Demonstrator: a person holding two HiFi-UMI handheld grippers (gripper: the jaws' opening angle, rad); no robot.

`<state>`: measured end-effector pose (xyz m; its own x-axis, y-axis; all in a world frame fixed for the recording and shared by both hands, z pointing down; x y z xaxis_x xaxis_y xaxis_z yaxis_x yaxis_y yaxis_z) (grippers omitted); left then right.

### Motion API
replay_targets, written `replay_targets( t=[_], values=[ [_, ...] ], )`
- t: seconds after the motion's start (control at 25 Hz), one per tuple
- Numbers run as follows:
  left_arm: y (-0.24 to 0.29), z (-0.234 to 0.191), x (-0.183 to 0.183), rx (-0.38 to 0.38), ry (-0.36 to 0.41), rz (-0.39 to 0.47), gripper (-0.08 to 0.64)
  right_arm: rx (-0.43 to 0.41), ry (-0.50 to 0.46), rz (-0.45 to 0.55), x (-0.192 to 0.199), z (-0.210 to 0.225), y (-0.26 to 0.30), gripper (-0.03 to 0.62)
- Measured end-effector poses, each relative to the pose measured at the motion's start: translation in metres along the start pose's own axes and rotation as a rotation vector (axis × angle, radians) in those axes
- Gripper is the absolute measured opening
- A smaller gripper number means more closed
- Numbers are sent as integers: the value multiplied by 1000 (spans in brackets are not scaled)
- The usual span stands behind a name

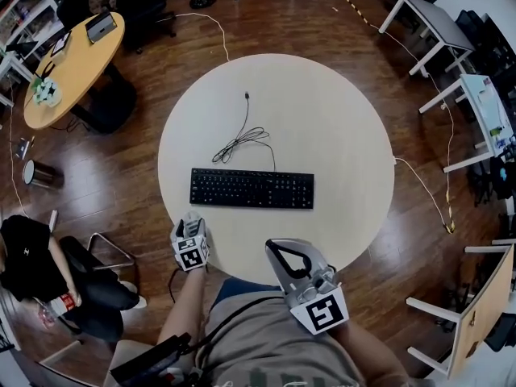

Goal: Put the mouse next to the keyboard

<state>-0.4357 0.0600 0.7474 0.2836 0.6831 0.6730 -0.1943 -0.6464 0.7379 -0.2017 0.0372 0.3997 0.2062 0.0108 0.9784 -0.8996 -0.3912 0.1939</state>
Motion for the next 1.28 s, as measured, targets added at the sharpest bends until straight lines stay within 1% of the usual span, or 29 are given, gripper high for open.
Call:
replay_targets(
  t=[0.36,0.48,0.6,0.72,0.8,1.0,1.12,1.28],
  values=[
    [-7,15,9,-5,5,9,301,-12,23,3,7,6,-17,5],
    [-7,20,10,1,3,18,301,1,30,2,10,12,-20,5],
    [-10,26,13,3,4,7,301,23,66,25,10,20,-25,5],
    [-13,31,16,6,3,-1,301,19,84,42,9,25,-28,5],
    [-14,35,18,7,0,-4,301,9,75,42,10,27,-30,5],
    [-18,45,24,12,18,-28,301,-6,40,-9,19,32,-38,5],
    [-20,50,26,15,21,-41,301,16,68,25,17,40,-42,5],
    [-24,59,31,17,25,-52,301,7,55,12,20,44,-50,5]
  ],
)
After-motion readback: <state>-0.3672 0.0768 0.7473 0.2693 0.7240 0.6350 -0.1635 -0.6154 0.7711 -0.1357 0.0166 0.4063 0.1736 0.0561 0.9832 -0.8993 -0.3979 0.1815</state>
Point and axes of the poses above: the fingertips, and each gripper's own axes: y forward along the fingers, z to its right, x out of its underside, the point moved 1 cm from there along -y, backward along the fingers, and after that the axes turned 3 degrees about -x, right-handed, at the moved point
